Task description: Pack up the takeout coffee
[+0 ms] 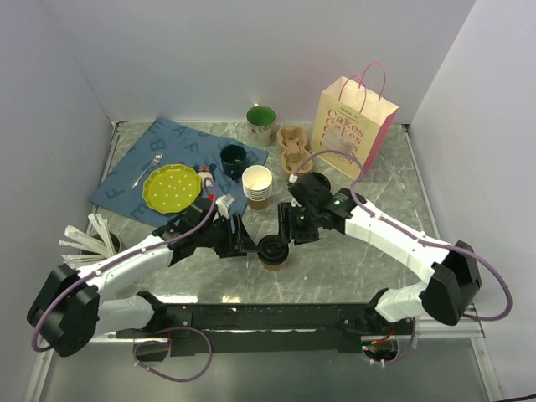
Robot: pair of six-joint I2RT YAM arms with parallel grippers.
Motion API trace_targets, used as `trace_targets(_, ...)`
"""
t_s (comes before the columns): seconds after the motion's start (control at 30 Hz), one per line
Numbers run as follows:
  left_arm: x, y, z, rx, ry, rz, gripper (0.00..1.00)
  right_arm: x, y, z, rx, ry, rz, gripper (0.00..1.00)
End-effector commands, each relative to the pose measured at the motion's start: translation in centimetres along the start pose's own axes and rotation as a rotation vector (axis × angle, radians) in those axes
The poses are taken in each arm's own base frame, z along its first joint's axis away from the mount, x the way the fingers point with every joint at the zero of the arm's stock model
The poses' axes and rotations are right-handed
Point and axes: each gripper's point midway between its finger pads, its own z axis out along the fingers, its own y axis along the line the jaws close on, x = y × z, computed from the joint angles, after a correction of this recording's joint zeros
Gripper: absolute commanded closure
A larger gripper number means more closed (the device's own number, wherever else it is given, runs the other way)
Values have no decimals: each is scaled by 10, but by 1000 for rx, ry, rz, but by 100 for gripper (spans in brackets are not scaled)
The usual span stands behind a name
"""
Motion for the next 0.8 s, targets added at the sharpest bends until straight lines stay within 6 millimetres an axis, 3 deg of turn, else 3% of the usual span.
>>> trace_targets(0.0,-17,-21,3,38,-48,66,40,-11,4,-9,-138,-49,-35,38)
trace_targets(0.5,-5,-13,21,-7,0,62,43,-8,-2,23,-282,48,-85,34)
trace_targets(0.77,0,-14,25,-30,3,58,44,9,-22,40,-262,82,-79,42)
